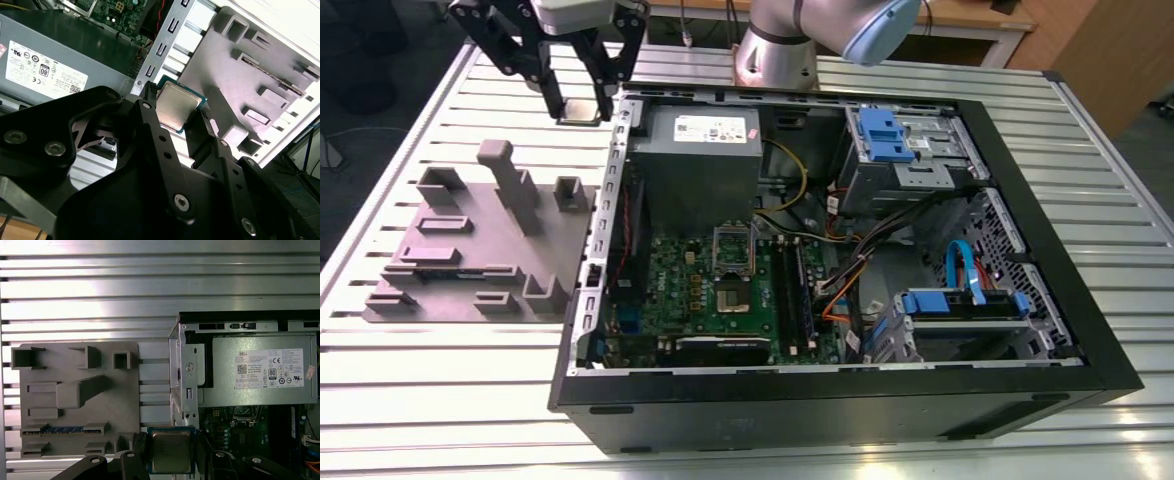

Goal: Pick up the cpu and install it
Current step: 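Pick up the cpu and move it towards the insertion slot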

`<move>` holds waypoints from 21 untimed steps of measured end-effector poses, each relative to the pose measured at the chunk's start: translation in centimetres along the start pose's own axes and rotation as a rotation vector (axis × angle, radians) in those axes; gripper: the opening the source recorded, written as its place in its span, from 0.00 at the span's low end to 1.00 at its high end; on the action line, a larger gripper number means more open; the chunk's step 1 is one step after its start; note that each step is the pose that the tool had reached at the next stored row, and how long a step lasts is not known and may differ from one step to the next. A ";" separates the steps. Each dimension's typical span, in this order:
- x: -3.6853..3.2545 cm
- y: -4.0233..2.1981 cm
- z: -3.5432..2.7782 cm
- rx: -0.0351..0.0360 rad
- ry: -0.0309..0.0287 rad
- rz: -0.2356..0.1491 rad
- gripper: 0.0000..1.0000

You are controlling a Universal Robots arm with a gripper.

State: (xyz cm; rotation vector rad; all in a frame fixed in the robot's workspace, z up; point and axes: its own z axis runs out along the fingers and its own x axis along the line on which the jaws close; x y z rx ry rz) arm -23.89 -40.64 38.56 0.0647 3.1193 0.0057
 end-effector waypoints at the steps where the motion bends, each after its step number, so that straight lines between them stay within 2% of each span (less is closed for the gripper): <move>1: -0.02 0.00 0.00 0.0000 -0.0001 0.000 0.47; 21: -0.85 0.03 0.02 0.0000 0.0000 0.000 0.47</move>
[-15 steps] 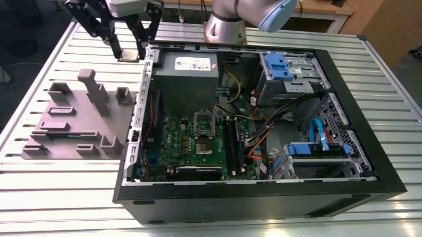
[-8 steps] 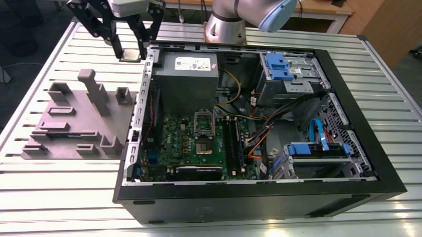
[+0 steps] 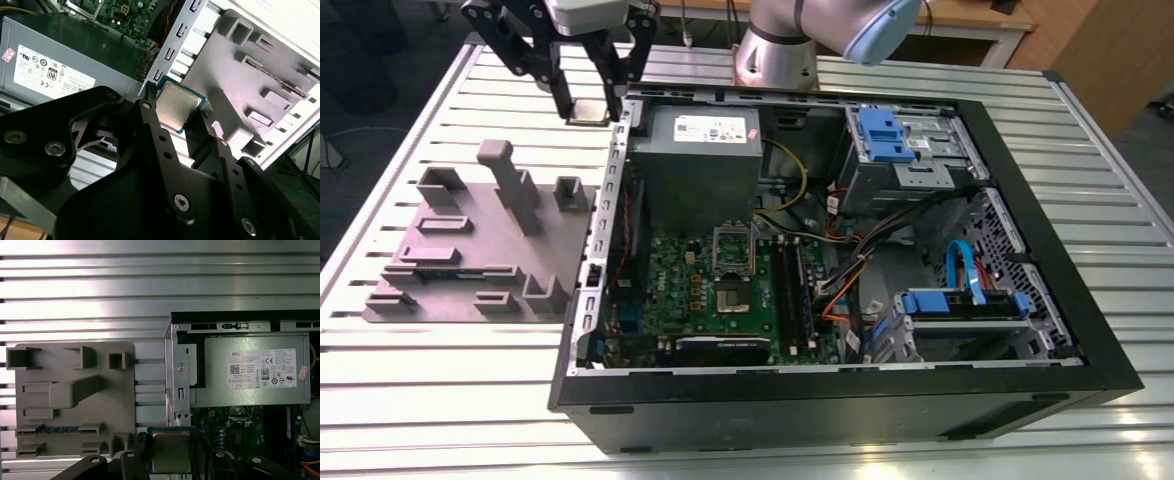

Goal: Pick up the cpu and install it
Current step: 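Pick up the cpu and move it towards the insertion slot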

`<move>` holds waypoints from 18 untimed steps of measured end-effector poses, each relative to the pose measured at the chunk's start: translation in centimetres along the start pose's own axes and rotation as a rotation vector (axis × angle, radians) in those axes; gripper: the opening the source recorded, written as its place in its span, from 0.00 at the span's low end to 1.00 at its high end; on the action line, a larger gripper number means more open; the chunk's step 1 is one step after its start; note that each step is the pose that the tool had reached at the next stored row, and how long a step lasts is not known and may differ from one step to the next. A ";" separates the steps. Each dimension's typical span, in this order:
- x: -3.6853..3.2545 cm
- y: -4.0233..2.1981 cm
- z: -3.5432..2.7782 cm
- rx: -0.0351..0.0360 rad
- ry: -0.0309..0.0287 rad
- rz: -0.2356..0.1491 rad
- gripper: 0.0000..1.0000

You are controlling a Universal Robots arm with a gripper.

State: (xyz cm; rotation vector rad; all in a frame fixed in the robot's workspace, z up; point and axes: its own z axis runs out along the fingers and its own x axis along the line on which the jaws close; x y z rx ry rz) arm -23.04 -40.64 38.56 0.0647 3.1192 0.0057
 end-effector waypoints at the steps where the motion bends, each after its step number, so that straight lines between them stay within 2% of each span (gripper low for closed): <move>1: -0.05 0.00 0.00 0.0000 0.0000 0.000 0.47; 18: -0.60 0.03 0.01 0.0000 0.0000 0.000 0.47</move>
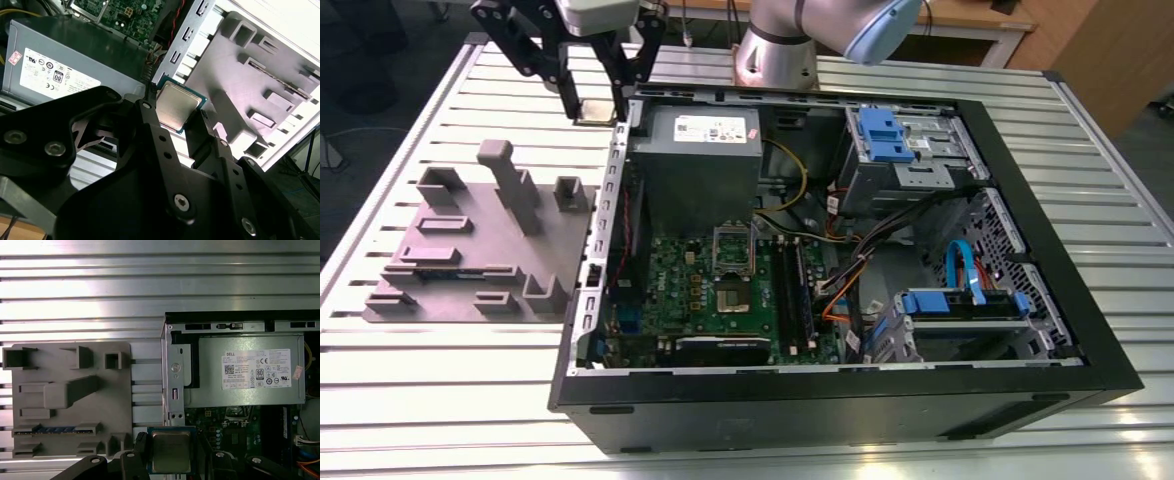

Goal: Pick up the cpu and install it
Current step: 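Pick up the cpu and move it towards the insertion slot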

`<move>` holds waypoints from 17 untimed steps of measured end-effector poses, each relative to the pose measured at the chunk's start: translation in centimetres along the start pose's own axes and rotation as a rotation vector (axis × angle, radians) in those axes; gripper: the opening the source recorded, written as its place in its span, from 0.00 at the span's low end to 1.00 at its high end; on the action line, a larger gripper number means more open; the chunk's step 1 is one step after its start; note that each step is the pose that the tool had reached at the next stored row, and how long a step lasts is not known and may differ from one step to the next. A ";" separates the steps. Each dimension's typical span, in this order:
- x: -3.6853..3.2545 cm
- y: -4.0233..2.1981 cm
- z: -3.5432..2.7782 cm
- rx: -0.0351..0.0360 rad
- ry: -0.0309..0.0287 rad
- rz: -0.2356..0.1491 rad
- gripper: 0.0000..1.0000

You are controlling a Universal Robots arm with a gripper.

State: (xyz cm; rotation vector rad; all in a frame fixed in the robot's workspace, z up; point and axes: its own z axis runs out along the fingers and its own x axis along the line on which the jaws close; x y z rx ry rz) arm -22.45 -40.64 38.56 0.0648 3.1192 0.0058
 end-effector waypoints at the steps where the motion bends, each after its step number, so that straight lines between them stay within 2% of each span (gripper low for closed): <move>1: -0.03 0.00 0.00 0.0000 0.0000 0.000 0.47; 17: -0.56 0.02 0.01 0.0000 0.0000 0.000 0.47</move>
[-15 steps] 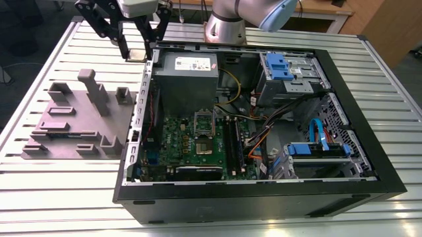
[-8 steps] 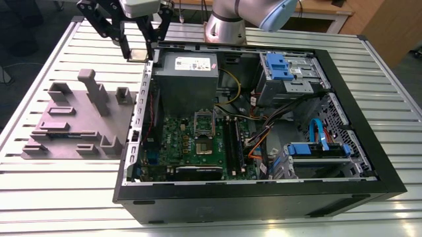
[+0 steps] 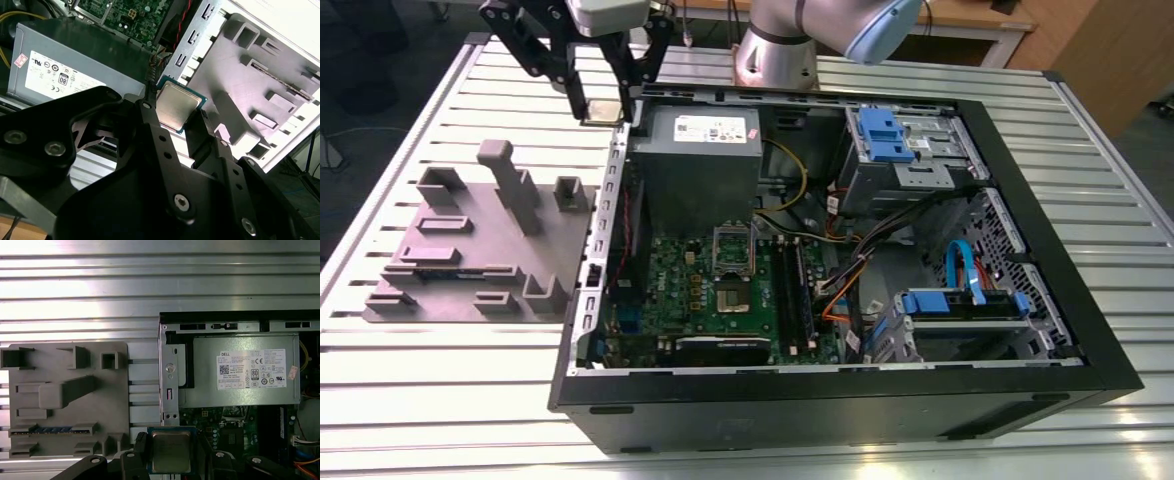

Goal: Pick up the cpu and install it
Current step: 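Pick up the cpu and move it towards the insertion slot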

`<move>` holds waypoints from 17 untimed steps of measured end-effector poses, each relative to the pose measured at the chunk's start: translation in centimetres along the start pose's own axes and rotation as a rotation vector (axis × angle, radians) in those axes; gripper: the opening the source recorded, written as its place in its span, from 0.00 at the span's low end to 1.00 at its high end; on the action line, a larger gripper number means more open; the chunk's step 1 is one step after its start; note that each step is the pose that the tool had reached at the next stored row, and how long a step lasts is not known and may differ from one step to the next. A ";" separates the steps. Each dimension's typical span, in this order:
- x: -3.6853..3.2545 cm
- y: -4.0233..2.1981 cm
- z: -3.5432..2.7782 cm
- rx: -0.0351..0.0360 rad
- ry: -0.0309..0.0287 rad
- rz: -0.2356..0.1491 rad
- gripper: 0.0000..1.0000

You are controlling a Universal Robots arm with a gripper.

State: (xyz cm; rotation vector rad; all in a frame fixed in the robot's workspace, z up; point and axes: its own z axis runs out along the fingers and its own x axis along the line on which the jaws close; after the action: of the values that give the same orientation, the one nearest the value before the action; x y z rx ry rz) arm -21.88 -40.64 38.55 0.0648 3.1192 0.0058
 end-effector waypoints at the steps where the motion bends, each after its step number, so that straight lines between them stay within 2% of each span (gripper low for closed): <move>1: -0.04 0.00 0.00 0.0000 0.0000 0.000 0.47; 17: -0.58 0.02 0.01 0.0001 0.0000 0.000 0.47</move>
State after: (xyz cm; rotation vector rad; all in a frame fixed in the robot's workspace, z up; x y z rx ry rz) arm -21.30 -40.64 38.56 0.0648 3.1192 0.0057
